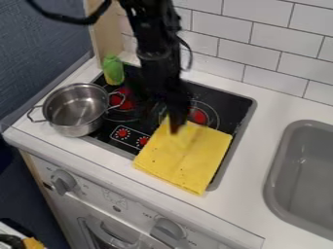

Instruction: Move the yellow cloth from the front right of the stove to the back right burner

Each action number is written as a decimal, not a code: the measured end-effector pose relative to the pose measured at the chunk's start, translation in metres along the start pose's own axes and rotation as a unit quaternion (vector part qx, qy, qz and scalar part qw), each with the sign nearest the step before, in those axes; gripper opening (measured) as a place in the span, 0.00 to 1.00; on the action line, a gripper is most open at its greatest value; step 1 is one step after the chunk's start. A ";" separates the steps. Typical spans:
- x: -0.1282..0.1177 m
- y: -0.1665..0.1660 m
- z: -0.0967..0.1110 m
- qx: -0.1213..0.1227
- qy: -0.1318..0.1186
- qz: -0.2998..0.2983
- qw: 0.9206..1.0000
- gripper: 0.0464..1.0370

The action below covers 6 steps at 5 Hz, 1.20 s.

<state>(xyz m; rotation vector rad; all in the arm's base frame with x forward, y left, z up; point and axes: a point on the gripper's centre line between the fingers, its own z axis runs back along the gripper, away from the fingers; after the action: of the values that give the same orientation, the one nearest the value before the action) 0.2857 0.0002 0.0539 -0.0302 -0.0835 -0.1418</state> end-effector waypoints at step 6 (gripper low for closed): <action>0.074 -0.017 -0.051 0.036 0.006 0.047 0.998 0.96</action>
<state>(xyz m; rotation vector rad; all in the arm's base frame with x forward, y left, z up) 0.3602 -0.0285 0.0094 0.0386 -0.0745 -0.0442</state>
